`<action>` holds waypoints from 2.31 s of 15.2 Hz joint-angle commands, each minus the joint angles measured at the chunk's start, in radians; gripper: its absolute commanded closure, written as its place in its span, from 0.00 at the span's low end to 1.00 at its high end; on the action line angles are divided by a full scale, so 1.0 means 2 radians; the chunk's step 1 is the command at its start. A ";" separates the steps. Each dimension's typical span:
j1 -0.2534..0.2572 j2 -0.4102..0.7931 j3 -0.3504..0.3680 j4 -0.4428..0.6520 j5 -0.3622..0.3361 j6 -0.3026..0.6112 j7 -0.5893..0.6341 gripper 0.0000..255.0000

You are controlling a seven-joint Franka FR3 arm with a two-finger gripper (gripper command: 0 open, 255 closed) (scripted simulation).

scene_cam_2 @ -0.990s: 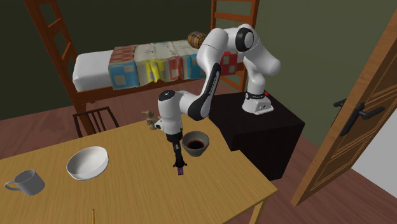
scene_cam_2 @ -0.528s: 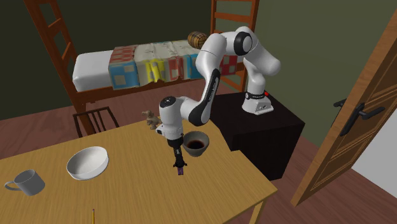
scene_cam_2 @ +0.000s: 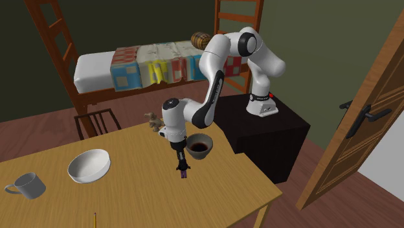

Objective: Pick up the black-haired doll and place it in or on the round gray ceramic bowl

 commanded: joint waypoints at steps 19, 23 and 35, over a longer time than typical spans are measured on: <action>-0.007 -0.059 0.009 -0.013 0.009 -0.046 -0.002 1.00; -0.009 -0.076 0.012 -0.013 0.012 -0.063 -0.003 1.00; -0.014 -0.123 0.019 -0.003 0.022 -0.119 -0.006 1.00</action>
